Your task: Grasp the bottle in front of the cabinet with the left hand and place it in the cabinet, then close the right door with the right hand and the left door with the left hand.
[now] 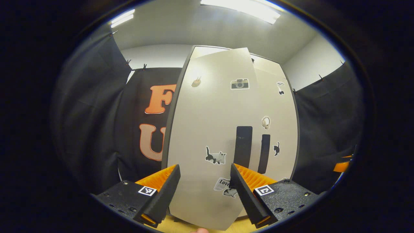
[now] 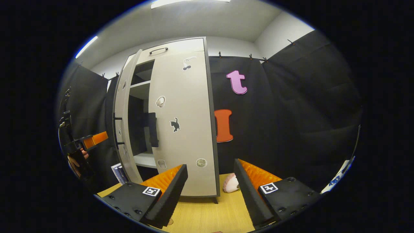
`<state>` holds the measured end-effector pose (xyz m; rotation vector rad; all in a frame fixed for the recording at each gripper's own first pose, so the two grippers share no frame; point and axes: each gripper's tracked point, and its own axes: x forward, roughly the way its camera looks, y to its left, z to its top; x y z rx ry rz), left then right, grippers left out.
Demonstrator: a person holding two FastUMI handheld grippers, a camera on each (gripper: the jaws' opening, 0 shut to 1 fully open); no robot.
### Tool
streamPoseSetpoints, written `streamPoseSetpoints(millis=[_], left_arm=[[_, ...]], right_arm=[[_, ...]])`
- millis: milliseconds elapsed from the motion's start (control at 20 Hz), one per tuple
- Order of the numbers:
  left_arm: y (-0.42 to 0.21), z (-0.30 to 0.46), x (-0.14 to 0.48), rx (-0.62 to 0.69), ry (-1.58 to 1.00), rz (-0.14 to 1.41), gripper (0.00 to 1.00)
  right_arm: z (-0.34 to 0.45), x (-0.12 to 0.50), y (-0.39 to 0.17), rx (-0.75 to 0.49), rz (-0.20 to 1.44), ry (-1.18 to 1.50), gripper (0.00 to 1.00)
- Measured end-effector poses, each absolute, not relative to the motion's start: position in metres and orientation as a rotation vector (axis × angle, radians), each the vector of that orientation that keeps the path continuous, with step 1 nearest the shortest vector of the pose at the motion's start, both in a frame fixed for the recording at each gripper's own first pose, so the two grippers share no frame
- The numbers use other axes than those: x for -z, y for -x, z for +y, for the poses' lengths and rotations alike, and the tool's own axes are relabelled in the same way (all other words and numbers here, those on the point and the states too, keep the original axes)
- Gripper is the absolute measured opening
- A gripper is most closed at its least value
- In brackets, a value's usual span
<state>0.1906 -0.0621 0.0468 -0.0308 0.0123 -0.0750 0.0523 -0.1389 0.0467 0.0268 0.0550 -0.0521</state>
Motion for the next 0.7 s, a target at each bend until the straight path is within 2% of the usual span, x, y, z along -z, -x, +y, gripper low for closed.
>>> streamPoseSetpoints(millis=[100, 200, 250, 500, 550, 700], left_arm=[[-0.201, -0.071, -0.042, 0.095, 0.041, 0.022, 0.92], [-0.208, -0.082, -0.035, 0.117, 0.049, 0.033, 0.98], [-0.211, -0.084, -0.032, 0.118, 0.047, 0.03, 0.95], [-0.226, -0.096, -0.021, 0.136, 0.05, 0.039, 0.95], [-0.232, -0.099, -0.019, 0.14, 0.048, 0.044, 0.98], [-0.246, -0.108, -0.017, 0.147, 0.029, 0.048, 0.95]], right_arm=[[-0.145, -0.048, -0.051, 0.067, 0.05, -0.026, 0.96], [-0.15, -0.05, -0.05, 0.082, 0.045, -0.025, 0.96], [-0.153, -0.05, -0.05, 0.091, 0.045, -0.025, 0.96], [-0.171, -0.044, -0.045, 0.134, 0.056, -0.038, 0.96], [-0.174, -0.042, -0.045, 0.142, 0.058, -0.043, 0.96], [-0.183, -0.044, -0.042, 0.162, 0.054, -0.055, 0.96]])
